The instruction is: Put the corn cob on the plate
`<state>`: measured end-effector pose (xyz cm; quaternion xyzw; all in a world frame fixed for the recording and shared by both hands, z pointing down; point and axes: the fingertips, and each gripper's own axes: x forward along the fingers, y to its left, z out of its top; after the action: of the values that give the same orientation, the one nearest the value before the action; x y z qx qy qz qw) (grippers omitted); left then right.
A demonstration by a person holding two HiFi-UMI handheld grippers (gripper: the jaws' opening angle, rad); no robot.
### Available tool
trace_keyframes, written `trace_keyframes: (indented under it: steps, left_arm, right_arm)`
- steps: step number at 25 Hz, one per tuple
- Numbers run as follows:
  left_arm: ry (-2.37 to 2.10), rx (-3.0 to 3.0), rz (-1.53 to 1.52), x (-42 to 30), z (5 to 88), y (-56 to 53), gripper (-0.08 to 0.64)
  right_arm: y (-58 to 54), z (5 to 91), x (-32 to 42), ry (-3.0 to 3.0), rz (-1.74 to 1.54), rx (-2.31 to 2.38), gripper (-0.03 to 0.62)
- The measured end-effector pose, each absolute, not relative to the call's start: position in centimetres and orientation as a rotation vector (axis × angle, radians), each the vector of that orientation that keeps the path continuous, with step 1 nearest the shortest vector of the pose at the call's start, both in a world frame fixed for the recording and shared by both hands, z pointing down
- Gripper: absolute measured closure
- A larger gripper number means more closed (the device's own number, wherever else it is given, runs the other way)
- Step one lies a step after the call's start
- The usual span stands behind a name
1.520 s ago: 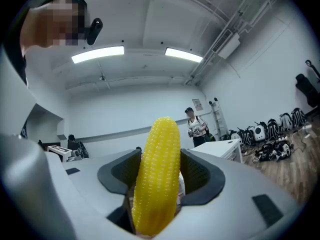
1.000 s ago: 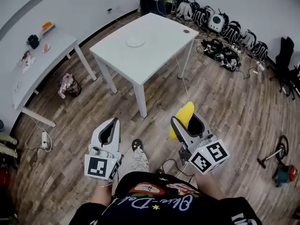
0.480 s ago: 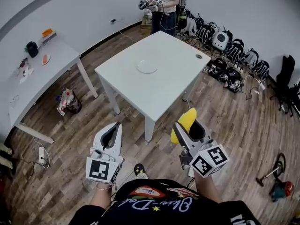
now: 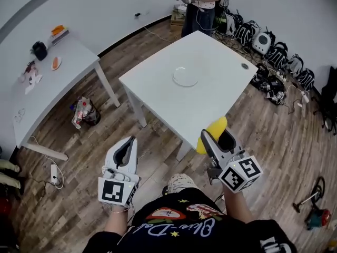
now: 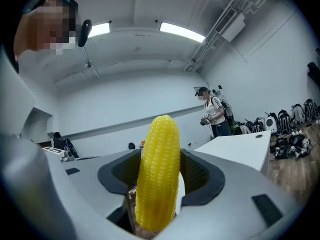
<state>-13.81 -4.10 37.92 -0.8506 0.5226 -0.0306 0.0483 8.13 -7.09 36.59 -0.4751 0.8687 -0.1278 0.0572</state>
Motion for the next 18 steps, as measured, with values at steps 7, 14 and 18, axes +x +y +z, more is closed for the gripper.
trace_keyframes:
  steps: [7,14,18]
  left_arm:
    - [1.592,-2.596,-0.134,-16.5,39.0,-12.0,0.574]
    - [1.550,-2.617,-0.156,-19.2,38.7,-25.0,0.574]
    - [1.433,-2.640,-0.176,-17.6,38.4,-32.0,0.574]
  right_arm:
    - [-15.7,38.7,7.3,2.613,-0.441,-1.504,0.337]
    - [-27.4,40.5,7.3,2.568,-0.479,-1.621,0.339]
    - [-32.6,42.6,8.2,2.571,-0.521,-1.692,0.339]
